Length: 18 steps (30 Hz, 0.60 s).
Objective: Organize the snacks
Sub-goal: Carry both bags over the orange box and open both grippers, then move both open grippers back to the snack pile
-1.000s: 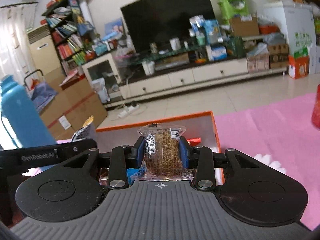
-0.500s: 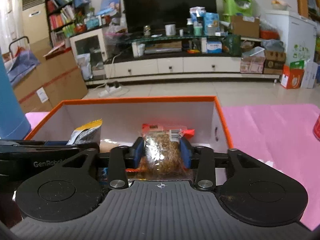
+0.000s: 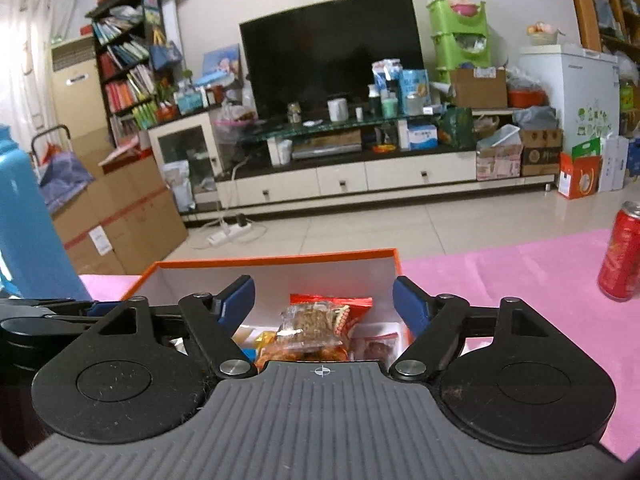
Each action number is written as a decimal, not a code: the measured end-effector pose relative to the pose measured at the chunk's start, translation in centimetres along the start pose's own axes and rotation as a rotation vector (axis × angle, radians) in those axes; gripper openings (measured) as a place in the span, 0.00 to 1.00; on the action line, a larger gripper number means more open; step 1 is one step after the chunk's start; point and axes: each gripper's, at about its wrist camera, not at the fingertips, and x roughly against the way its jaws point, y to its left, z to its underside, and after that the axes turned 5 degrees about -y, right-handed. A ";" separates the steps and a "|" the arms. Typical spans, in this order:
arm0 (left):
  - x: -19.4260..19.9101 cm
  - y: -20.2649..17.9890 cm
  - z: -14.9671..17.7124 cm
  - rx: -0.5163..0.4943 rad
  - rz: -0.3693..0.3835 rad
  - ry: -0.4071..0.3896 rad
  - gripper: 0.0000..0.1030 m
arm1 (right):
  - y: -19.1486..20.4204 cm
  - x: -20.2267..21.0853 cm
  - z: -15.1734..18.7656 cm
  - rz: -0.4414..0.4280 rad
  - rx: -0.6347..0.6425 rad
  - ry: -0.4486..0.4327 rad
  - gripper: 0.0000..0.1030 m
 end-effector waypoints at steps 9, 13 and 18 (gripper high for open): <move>8.2 0.9 8.0 -0.004 0.015 0.104 0.63 | -2.5 11.3 4.7 0.031 0.053 0.033 0.77; 7.6 0.5 11.1 0.021 0.050 0.220 0.63 | -5.7 14.8 8.6 0.077 -0.087 0.130 0.77; 6.8 -0.9 10.3 0.006 0.116 0.218 0.63 | -9.1 15.3 9.9 0.130 -0.179 0.146 0.76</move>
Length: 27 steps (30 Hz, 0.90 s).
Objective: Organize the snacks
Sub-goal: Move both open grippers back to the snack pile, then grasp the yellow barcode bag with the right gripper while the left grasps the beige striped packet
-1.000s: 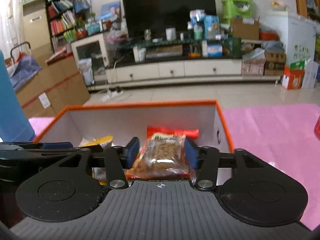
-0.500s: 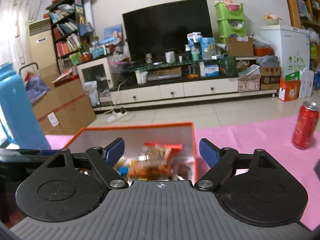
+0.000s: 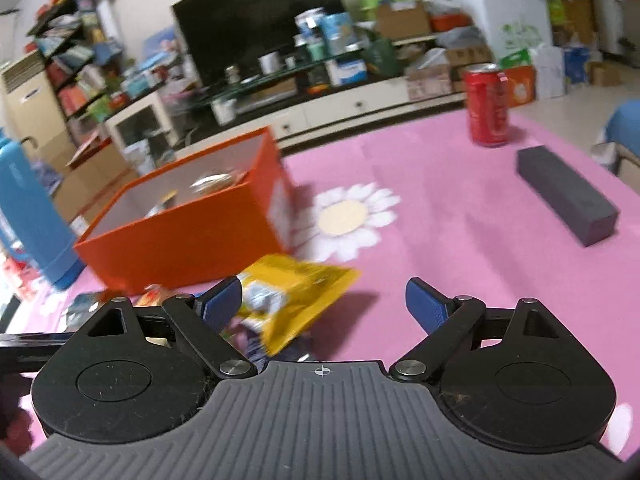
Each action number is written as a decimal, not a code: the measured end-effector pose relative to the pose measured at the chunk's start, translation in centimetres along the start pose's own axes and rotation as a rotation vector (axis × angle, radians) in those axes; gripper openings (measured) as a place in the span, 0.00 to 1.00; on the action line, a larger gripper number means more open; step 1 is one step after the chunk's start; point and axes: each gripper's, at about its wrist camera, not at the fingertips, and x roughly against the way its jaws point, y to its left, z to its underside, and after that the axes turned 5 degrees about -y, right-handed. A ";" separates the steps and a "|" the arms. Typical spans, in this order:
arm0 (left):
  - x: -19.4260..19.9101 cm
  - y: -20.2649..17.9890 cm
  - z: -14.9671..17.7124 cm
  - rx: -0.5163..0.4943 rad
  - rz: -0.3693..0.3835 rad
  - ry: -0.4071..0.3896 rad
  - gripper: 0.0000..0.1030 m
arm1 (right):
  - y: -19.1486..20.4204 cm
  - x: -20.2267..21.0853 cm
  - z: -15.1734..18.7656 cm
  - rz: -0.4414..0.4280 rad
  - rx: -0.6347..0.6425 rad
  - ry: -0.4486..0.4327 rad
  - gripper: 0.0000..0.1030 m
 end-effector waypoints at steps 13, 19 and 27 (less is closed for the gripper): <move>-4.8 -4.7 -4.1 -0.057 0.115 -0.007 0.64 | 1.7 -5.2 -1.7 -0.022 -0.033 -0.020 0.76; -7.0 -5.0 -2.4 -0.178 0.043 0.058 0.64 | 3.0 -8.3 -0.3 -0.020 0.057 0.092 0.76; -5.5 -2.0 -0.8 -0.077 0.046 0.118 0.64 | 1.9 -9.7 0.4 -0.012 -0.030 0.161 0.84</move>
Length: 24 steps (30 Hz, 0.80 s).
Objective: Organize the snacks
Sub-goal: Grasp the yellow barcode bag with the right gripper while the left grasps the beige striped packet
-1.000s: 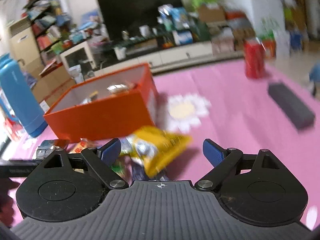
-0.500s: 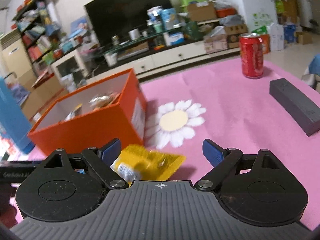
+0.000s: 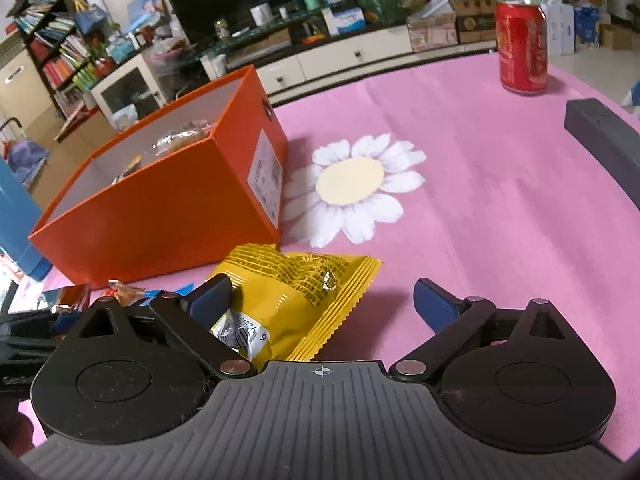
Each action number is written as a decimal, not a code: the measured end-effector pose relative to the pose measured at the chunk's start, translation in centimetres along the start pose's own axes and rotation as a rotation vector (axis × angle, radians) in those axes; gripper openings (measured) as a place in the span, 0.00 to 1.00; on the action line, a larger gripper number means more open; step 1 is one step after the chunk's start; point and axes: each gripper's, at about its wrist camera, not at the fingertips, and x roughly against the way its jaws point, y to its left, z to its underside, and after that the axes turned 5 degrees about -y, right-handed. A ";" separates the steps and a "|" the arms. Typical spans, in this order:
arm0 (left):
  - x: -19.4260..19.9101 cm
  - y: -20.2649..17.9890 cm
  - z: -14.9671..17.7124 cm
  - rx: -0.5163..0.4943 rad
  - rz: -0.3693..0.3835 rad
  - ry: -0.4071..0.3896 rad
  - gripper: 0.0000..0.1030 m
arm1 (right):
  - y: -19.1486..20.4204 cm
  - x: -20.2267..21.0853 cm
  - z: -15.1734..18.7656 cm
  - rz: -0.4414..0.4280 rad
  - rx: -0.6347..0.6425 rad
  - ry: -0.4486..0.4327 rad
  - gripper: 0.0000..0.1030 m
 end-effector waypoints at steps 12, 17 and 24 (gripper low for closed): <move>5.3 1.8 5.6 -0.067 -0.058 0.071 0.72 | -0.7 2.1 -0.1 0.003 -0.008 -0.018 0.85; 7.5 2.5 7.3 -0.069 -0.095 0.088 0.77 | -1.2 3.0 -0.2 -0.005 -0.023 -0.046 0.85; 11.8 2.5 9.4 0.248 -0.231 -0.016 0.90 | -1.6 4.1 -0.5 -0.019 -0.052 -0.088 0.85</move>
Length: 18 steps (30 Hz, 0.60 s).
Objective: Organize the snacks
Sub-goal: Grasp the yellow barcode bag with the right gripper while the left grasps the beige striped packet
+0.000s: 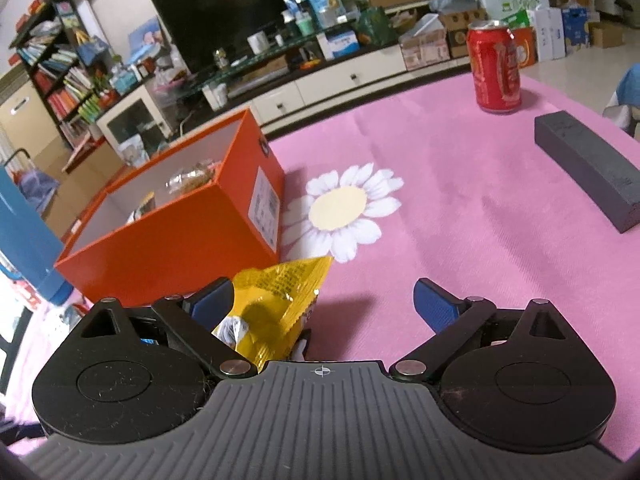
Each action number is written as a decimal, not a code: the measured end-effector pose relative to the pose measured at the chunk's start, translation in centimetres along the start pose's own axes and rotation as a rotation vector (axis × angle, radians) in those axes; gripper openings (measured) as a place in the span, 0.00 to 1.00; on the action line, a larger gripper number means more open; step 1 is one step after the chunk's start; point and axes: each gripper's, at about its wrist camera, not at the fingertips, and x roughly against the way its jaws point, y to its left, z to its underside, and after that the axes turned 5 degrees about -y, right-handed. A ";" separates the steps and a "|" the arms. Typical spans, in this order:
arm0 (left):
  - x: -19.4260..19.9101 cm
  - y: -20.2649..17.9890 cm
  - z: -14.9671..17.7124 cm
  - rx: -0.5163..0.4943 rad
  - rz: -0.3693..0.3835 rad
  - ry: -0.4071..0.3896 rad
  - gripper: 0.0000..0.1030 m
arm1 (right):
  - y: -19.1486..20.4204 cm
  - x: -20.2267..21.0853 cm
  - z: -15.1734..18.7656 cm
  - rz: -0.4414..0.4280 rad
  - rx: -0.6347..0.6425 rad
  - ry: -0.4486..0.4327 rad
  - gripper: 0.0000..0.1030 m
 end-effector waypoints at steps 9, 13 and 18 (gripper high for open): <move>-2.5 -2.4 0.4 -0.028 -0.021 0.005 0.89 | -0.1 0.5 0.0 -0.022 -0.018 -0.017 0.85; -5.6 -2.3 -2.1 -0.176 -0.023 -0.011 0.89 | -1.0 0.6 -0.2 -0.036 -0.074 -0.021 0.85; -5.6 -0.6 -3.2 -0.194 0.005 0.012 0.89 | -1.2 0.4 -0.2 -0.035 -0.073 -0.016 0.85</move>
